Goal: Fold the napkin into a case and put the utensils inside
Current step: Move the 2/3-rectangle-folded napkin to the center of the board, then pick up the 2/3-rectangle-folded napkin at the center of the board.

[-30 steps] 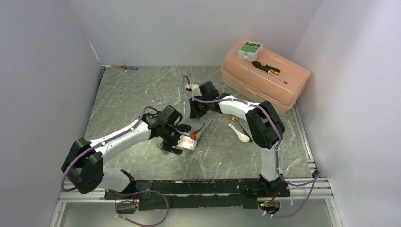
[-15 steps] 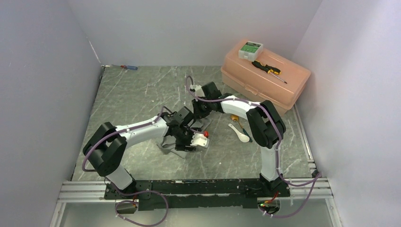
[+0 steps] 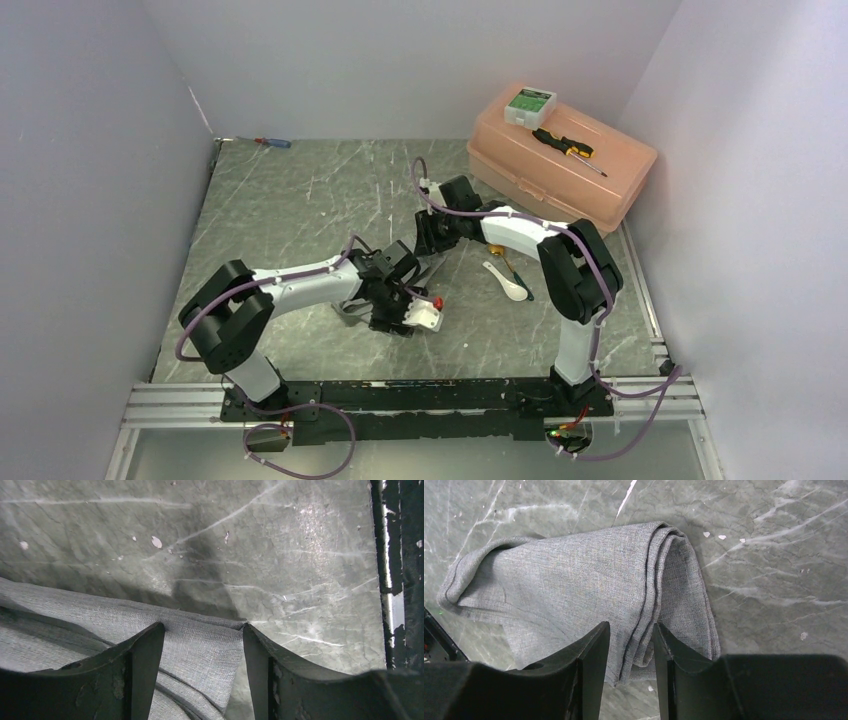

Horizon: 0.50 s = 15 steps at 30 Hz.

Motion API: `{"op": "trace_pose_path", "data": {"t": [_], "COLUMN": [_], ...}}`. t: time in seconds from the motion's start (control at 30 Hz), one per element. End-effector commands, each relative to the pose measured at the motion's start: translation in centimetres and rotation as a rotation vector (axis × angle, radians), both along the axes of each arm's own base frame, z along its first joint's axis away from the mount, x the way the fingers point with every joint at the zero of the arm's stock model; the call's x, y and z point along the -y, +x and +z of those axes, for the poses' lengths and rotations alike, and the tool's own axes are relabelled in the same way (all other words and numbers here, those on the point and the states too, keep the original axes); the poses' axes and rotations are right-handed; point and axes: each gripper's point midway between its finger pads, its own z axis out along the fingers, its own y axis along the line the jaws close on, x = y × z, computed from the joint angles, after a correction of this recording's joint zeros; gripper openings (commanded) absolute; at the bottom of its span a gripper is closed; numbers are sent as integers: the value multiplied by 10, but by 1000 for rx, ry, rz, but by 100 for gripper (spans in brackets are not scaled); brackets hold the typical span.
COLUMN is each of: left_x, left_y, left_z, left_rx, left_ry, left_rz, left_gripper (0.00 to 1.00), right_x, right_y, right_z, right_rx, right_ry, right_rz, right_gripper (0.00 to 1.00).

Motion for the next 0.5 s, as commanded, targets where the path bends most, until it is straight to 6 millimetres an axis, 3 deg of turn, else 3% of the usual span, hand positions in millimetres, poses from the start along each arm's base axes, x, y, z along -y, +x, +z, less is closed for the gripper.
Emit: {"op": "trace_pose_path", "data": {"t": [0.0,0.2,0.3,0.47], "left_x": [-6,-10,-11,-20], "left_y": [-3,-7,-9,-17], "left_z": [-8,-11,-13,-21], "left_rx": [-3,-7,-11,-17], "left_ry": [27,34,35,65], "left_rz": [-9,-17,-29,-72], "left_gripper": [64,62,61,61], "right_x": [4,17,22,13], "right_y": [-1,2,4,1], "right_z": [6,-5,-1,3], "right_rx": [-5,2,26,15], "right_ry": [-6,-89,-107,-54], "right_rz": [-30,-46,-61,-40], "right_gripper": [42,43,43,44]}}
